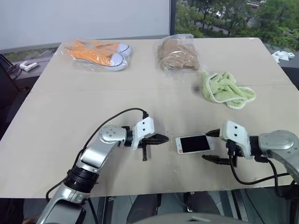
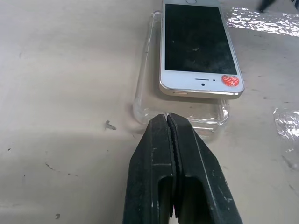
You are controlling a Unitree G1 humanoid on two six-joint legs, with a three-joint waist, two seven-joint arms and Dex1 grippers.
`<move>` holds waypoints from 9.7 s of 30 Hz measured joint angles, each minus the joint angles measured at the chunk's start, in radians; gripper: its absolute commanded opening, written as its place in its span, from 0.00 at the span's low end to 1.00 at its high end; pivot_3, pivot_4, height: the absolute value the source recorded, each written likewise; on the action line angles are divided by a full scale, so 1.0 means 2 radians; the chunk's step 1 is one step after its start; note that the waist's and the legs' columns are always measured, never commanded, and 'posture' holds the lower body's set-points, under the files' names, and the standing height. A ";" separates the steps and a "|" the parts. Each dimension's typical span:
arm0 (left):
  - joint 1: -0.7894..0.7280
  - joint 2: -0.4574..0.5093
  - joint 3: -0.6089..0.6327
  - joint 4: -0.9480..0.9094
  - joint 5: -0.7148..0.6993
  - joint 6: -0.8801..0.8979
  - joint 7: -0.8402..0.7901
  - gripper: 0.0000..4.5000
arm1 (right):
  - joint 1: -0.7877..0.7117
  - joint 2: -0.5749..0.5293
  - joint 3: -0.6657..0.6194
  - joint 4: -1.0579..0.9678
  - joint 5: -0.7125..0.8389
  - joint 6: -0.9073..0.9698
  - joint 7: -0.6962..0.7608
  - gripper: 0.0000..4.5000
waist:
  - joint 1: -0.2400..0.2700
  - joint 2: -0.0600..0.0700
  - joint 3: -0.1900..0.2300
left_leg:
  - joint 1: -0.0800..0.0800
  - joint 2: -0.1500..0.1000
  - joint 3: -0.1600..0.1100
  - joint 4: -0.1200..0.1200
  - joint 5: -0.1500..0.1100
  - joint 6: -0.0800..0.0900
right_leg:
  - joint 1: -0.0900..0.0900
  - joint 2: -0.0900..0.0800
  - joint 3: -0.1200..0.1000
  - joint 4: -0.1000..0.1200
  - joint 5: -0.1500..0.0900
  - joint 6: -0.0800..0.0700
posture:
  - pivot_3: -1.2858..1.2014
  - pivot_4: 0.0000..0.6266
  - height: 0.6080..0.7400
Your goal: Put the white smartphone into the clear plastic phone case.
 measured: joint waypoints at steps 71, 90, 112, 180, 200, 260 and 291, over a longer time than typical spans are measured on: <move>0.028 0.047 0.023 -0.043 -0.024 -0.017 -0.028 0.00 | -0.301 0.042 0.227 0.273 -0.212 -0.539 0.273 0.98 | -0.008 0.000 0.001 | 0.000 0.000 0.001 0.001 0.000 0.000 | -0.001 0.000 0.001 0.002 0.000 0.000 | 0.52 0.24 1.00; 0.026 0.047 0.034 -0.061 -0.030 0.014 -0.015 0.00 | -0.346 0.059 0.295 0.253 -0.195 -0.535 0.276 0.98 | -0.009 0.000 0.001 | 0.000 0.000 0.001 0.001 0.000 0.000 | -0.001 0.000 0.001 0.002 0.000 0.000 | 0.52 0.24 1.00; 0.020 0.046 0.034 -0.073 -0.030 0.027 -0.011 0.00 | -0.311 0.072 0.309 0.179 -0.256 -0.443 0.277 0.80 | -0.009 -0.001 0.000 | 0.001 0.000 0.001 0.001 0.000 0.000 | 0.000 0.000 0.001 0.002 0.000 0.000 | 0.52 0.24 1.00; 0.010 0.045 0.035 -0.020 -0.028 -0.017 -0.039 0.00 | -0.178 0.019 0.213 -0.072 -0.293 0.095 0.071 0.60 | -0.009 -0.001 0.000 | -0.003 0.000 0.002 0.001 0.000 0.000 | -0.005 0.000 0.002 0.003 0.000 0.000 | 0.52 0.24 1.00; -0.001 0.029 0.032 -0.023 -0.028 -0.007 -0.032 0.00 | -0.177 0.011 0.224 -0.070 -0.322 0.083 0.092 0.60 | -0.008 -0.001 0.000 | -0.003 0.000 0.002 0.001 0.000 0.000 | -0.005 0.000 0.002 0.003 0.000 0.000 | 0.52 0.24 1.00; -0.032 -0.035 -0.080 -0.004 0.041 0.001 0.017 0.00 | -0.051 -0.117 0.046 -0.110 -0.152 0.213 0.131 0.01 | 0.002 -0.001 -0.002 | -0.001 0.000 0.002 0.004 0.000 0.000 | -0.002 0.000 0.002 0.004 0.000 0.000 | 0.52 0.24 1.00; -0.027 -0.037 -0.077 -0.007 0.045 -0.005 0.025 0.00 | -0.196 -0.018 0.229 -0.118 -0.169 0.275 0.077 0.01 | -0.012 -0.001 -0.002 | 0.002 0.000 0.002 0.003 0.000 0.000 | 0.001 0.001 0.002 0.004 0.000 0.000 | 0.52 0.24 1.00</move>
